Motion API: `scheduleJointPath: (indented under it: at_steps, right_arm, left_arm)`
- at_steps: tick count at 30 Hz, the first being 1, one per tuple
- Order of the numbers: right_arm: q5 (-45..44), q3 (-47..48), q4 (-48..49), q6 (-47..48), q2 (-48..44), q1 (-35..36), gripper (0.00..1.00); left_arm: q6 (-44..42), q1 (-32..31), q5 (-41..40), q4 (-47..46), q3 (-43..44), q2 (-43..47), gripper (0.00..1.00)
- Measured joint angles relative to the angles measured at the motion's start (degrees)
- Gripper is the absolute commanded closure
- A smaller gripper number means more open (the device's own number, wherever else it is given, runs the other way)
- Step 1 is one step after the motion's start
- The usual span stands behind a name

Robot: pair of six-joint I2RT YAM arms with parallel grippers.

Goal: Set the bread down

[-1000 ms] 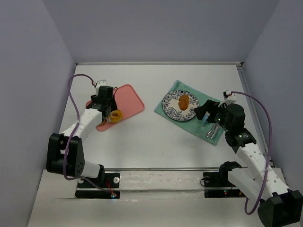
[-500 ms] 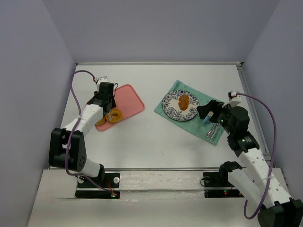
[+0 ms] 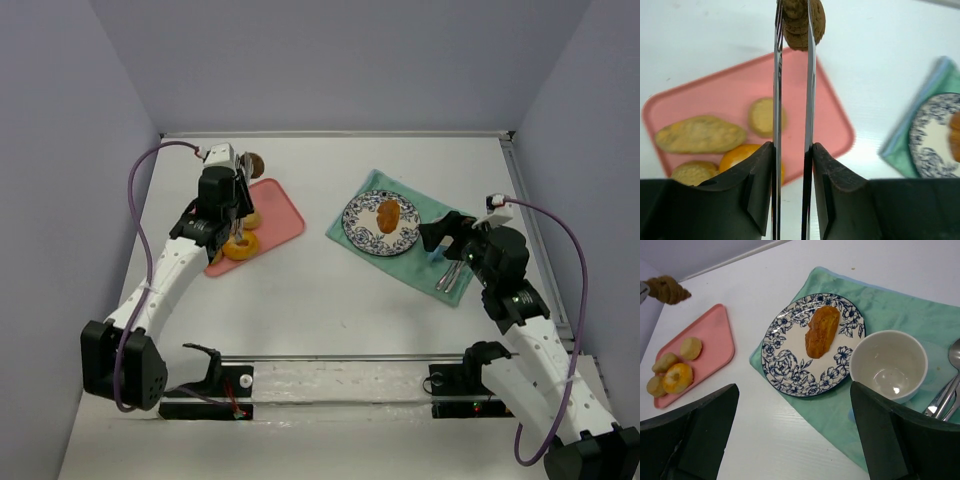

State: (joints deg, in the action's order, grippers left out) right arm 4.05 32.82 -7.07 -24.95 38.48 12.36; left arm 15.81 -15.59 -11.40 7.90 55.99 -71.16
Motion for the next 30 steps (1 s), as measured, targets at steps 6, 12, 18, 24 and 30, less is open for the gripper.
scheduleJointPath:
  at_steps: [6, 12, 18, 24, 30]
  right_arm:
    - [-0.63, -0.02, -0.04, -0.33, -0.70, 0.00, 0.01]
    - [-0.72, -0.04, -0.22, -0.35, -1.07, 0.00, 0.01]
    - [-1.14, -0.07, -0.31, -0.35, -1.70, 0.00, 0.01]
    - [-1.31, -0.09, -0.39, -0.35, -1.75, 0.00, 0.01]
    - [-1.75, -0.42, -0.55, -0.35, -2.43, 0.00, 0.01]
  left_arm:
    - [-0.26, -11.56, 2.12, -4.04, 0.33, 4.09, 0.94]
    - [0.24, -21.86, 4.74, -6.43, 0.33, 0.35, 0.94]
    - [1.40, -28.81, 6.23, -8.79, 0.33, -5.62, 0.94]
    - [2.05, -32.44, 6.95, -9.09, 1.66, -13.90, 0.92]
    - [1.97, -32.26, 6.73, -7.96, 6.91, -20.06, 0.76]
